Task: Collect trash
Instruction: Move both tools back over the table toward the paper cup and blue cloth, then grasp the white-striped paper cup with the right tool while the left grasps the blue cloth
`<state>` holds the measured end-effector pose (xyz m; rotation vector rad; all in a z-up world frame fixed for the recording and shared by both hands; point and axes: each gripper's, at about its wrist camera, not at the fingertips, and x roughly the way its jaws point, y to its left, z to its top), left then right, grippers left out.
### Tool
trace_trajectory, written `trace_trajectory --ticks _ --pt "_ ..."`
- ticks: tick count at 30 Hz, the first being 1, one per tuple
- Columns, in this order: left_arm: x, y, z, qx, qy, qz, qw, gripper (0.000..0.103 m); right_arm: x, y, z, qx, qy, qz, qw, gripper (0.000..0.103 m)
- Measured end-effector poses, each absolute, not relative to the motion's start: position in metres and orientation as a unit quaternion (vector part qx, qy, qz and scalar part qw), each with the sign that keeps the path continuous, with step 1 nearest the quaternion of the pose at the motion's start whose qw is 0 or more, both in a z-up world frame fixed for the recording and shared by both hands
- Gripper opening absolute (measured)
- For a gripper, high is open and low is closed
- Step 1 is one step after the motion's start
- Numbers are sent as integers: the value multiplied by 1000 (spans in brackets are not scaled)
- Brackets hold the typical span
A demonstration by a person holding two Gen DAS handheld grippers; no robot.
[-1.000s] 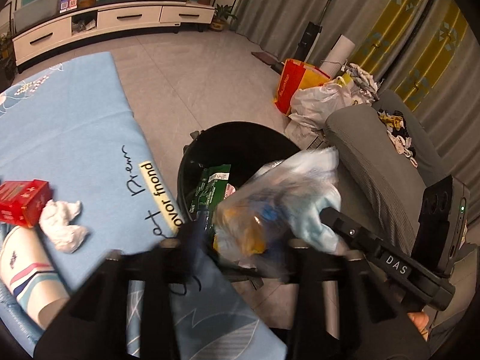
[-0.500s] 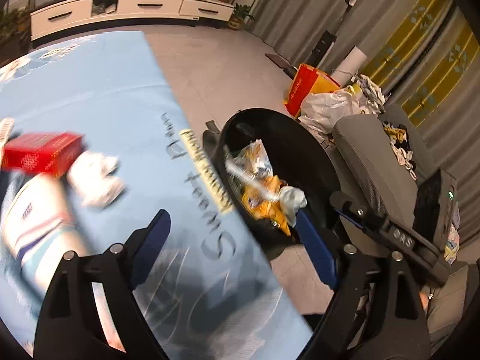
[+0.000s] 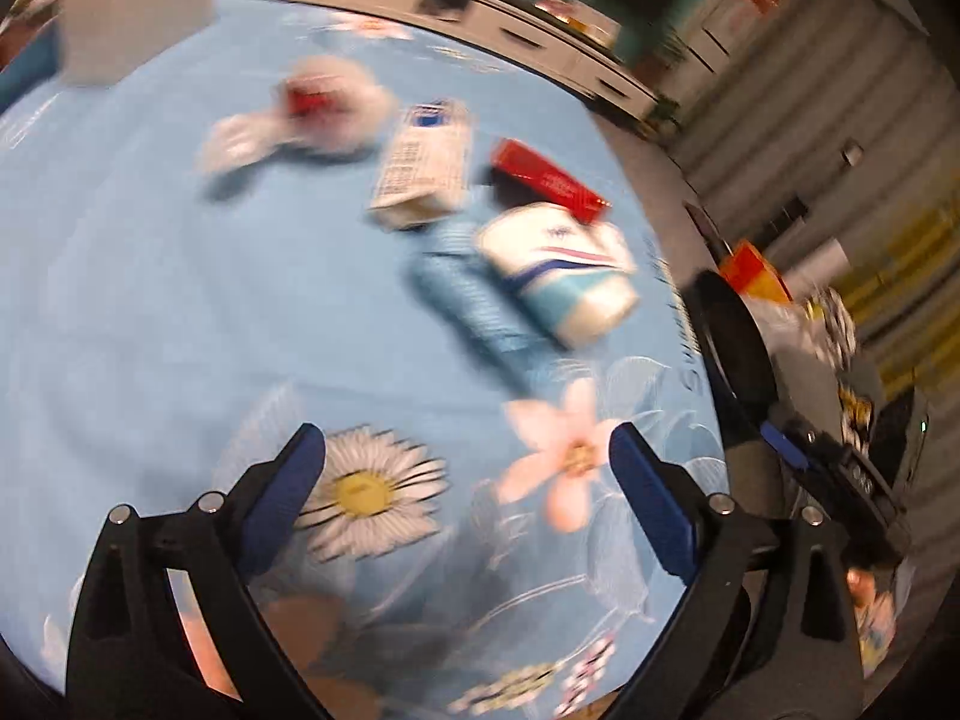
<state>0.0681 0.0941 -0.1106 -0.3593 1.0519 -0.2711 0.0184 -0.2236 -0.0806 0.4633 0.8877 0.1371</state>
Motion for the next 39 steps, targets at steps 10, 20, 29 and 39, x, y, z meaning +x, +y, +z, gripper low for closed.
trace_trajectory --ticks 10,20,29,39 --pt "48 122 -113 -192 488 -118 843 98 33 -150 -79 127 444 103 881 79" --pt "57 128 -130 -206 498 -131 832 98 79 -103 -86 39 446 122 886 80" --pt "72 126 -137 -212 501 -137 828 98 114 -65 -98 -32 449 154 880 81" --pt "77 126 -139 -210 501 -140 828 99 141 -60 -112 -20 469 164 868 73"
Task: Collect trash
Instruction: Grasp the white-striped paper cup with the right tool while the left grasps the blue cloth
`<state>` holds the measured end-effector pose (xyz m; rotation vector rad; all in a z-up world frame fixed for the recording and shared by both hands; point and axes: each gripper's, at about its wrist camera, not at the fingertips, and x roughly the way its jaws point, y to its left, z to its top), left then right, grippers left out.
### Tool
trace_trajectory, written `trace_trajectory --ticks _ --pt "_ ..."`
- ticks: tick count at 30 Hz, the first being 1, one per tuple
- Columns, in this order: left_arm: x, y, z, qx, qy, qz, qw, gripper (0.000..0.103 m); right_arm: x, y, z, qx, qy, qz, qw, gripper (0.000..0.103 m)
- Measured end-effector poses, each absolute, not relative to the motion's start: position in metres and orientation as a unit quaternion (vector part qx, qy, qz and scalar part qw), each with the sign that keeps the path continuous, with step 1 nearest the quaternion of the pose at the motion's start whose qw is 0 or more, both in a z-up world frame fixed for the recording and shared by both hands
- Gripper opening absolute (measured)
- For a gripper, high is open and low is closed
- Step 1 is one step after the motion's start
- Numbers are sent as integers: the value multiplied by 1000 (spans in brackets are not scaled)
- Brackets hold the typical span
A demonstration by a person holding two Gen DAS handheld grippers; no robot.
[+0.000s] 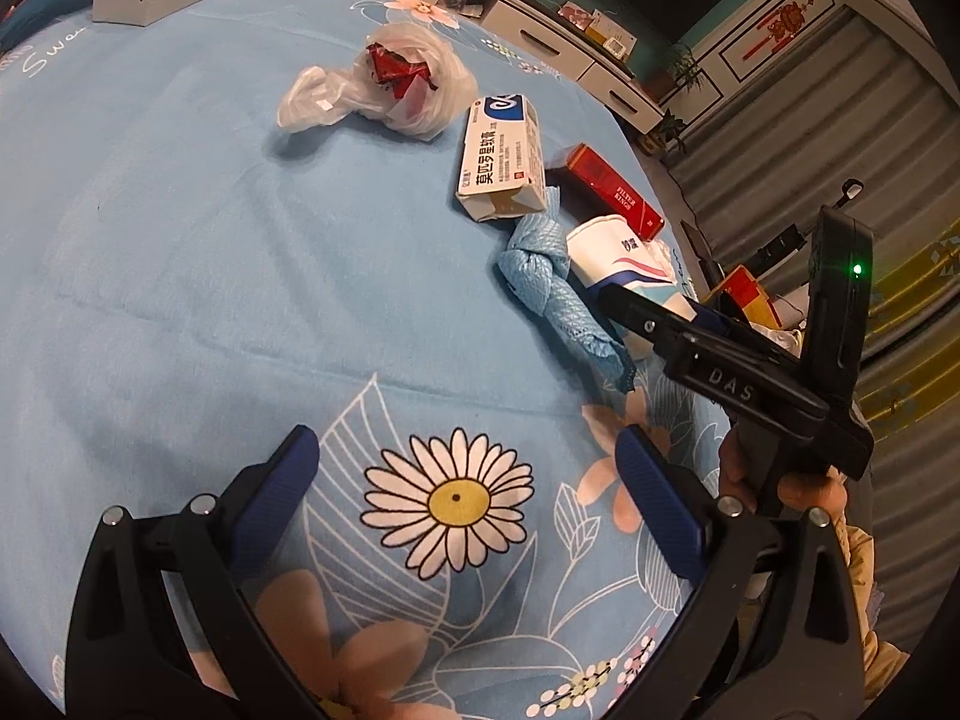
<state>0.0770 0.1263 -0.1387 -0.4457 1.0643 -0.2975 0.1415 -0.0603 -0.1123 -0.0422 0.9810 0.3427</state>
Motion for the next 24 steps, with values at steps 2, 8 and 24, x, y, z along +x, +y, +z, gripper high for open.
trace_trajectory --ticks 2,8,24 --pt "78 126 -139 -210 501 -140 828 99 141 -65 -112 -7 467 167 869 71" --pt "87 119 -135 -205 495 -142 833 99 124 -73 -106 24 453 172 875 66" --pt "155 53 -130 -125 461 -137 868 64 78 -144 -88 135 428 153 880 67"
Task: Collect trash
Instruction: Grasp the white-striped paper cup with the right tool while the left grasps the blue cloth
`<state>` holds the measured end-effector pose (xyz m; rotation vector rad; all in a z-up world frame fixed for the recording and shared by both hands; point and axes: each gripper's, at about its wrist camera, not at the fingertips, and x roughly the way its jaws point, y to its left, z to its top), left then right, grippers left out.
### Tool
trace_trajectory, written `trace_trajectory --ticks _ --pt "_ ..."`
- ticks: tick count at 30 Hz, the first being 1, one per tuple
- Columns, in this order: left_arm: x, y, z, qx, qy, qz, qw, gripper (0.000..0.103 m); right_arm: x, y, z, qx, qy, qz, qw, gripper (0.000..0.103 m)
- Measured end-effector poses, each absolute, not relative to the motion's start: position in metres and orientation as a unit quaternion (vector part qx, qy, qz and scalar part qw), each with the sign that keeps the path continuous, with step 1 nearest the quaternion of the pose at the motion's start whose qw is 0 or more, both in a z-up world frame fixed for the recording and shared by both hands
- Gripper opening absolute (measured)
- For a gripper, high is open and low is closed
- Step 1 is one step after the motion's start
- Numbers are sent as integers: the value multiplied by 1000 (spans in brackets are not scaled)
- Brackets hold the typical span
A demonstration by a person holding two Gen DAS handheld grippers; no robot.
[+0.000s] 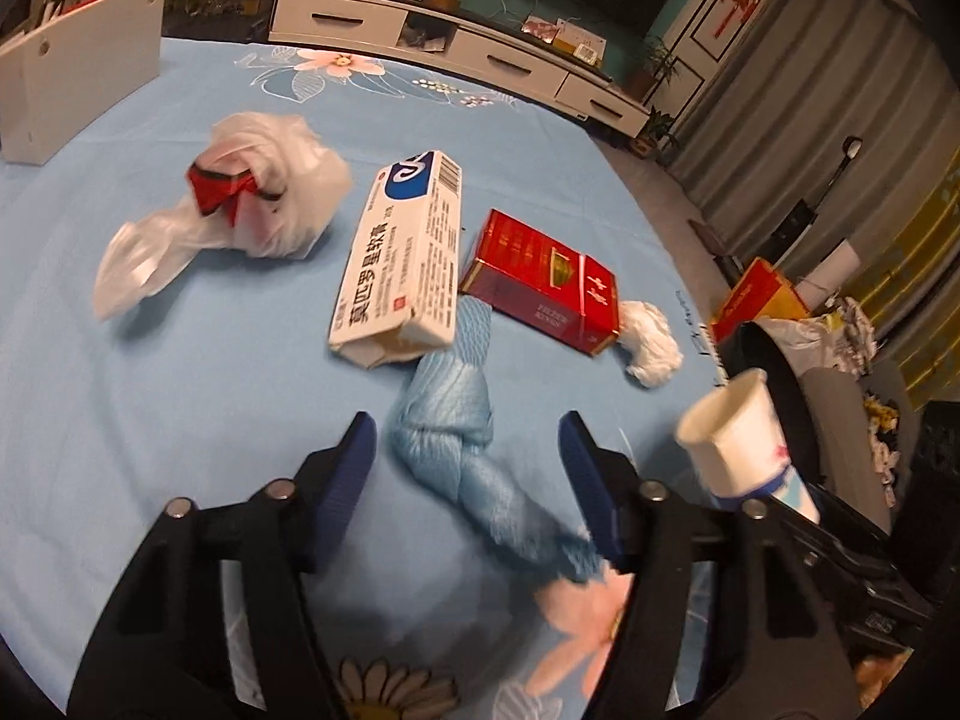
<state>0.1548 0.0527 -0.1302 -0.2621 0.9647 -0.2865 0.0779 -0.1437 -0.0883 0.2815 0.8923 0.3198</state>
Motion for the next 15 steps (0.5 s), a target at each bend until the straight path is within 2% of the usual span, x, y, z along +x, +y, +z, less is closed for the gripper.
trace_trajectory --ticks 3,5,6,15 --pt "161 46 -138 -106 468 -133 867 61 77 -144 -88 140 424 157 881 67" --pt "161 44 -139 -96 463 -129 872 45 77 -143 -87 141 422 160 881 67" --pt "161 45 -140 -95 464 -131 871 33 75 -144 -87 141 422 161 881 67" --pt "115 74 -123 -130 449 -159 870 32 63 -141 -75 141 412 165 885 67"
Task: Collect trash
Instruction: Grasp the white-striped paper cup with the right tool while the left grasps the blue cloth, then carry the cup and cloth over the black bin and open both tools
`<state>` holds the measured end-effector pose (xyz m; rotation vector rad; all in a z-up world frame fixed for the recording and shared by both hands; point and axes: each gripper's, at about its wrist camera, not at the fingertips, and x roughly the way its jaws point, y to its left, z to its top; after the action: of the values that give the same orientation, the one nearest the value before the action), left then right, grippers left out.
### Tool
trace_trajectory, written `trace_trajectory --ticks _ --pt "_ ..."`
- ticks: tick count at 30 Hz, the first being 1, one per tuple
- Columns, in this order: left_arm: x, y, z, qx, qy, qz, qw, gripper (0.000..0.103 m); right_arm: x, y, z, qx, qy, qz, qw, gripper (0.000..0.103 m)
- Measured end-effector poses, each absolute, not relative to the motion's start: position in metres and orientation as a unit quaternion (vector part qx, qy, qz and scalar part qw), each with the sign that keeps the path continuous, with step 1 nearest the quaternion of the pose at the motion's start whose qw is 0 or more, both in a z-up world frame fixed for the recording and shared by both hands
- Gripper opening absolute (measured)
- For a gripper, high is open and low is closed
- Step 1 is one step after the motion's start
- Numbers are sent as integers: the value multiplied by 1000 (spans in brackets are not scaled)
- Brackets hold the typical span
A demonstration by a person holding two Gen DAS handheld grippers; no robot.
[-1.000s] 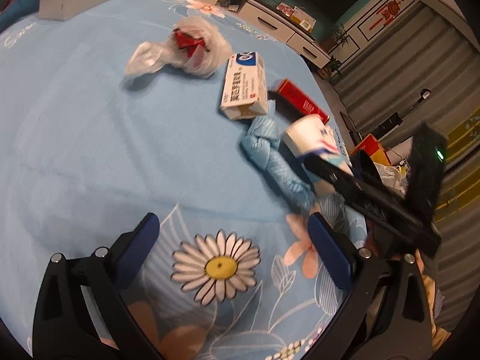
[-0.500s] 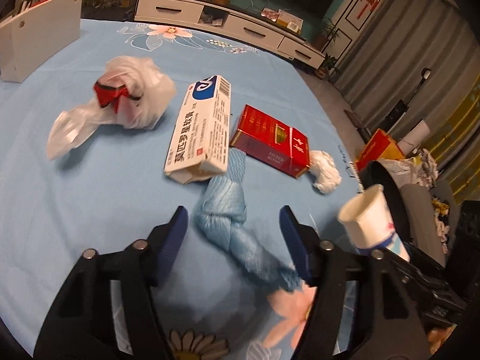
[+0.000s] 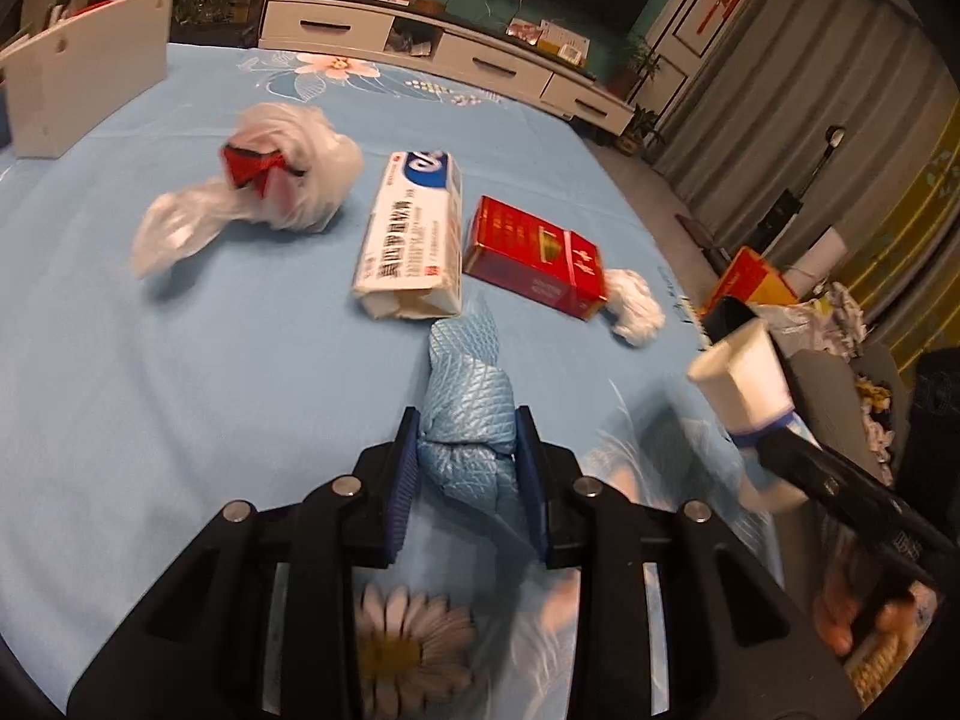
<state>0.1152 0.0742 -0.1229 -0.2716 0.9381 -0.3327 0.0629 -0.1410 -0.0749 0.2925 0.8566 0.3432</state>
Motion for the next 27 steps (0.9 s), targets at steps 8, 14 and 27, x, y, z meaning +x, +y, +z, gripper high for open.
trace_trajectory --ticks 8,14,27 --pt "67 98 -93 -141 427 -161 879 33 44 -131 -60 133 401 173 890 67" --pt "47 98 -76 -139 416 -171 882 33 29 -131 -44 129 381 179 898 67" --pt "44 44 -44 -94 391 -217 889 33 4 -194 -26 171 328 131 920 67"
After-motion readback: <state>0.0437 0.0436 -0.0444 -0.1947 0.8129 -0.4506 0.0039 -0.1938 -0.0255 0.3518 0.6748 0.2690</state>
